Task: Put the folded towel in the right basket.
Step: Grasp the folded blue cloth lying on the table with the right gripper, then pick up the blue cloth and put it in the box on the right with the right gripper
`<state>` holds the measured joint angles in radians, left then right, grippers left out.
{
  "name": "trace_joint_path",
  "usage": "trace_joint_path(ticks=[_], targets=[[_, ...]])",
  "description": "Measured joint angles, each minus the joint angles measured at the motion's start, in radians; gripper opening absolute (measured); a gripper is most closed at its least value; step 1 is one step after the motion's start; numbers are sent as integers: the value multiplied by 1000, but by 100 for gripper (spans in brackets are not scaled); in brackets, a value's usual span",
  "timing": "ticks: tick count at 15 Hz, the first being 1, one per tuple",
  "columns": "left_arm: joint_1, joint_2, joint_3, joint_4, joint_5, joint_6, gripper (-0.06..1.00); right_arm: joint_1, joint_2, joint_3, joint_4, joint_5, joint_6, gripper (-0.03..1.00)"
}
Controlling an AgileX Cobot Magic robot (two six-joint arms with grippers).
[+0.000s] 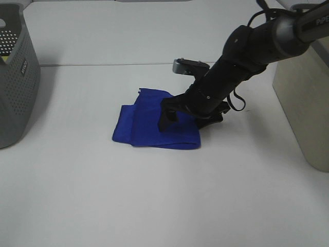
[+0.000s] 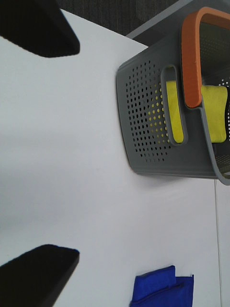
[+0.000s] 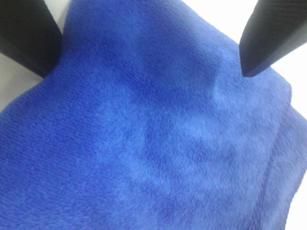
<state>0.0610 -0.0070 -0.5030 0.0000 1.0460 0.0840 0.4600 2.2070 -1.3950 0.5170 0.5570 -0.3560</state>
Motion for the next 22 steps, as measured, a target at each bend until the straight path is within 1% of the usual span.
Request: trace_joint_path(ticks=[1,2,4,5,6,7,9,10,12,13,17,18,20,21,22], targets=[[0,0,0,0,0,0,99,34,6,-5,-86,-18,61,95],[0,0,0,0,0,0,99,74,19,-13,-219,-36,170,95],[0,0,0,0,0,0,99,95,23,-14,-318,-45,265,93],[0,0,0,0,0,0,99,96,26,-17,-367,-48,317,85],[0,0,0,0,0,0,99,96,28,-18,-398,-48,334,75],[0,0,0,0,0,0,99,95,29,-18,-428,-48,347,62],[0,0,0,0,0,0,99,96,29,-18,-422,-42,374,29],[0,0,0,0,0,0,99,98,29,-18,-422,-40,376,25],[0,0,0,0,0,0,99,98,29,-26,-441,-23,377,25],[0,0,0,0,0,0,99,98,25,-39,-465,6,377,25],[0,0,0,0,0,0,99,95,-30,-78,-607,211,376,25],[0,0,0,0,0,0,99,94,-73,-92,-629,237,376,25],[0,0,0,0,0,0,99,94,-185,-119,-676,253,376,25],[0,0,0,0,0,0,99,93,-289,-125,-734,261,376,25],[0,0,0,0,0,0,99,82,-343,-125,-745,266,376,25]])
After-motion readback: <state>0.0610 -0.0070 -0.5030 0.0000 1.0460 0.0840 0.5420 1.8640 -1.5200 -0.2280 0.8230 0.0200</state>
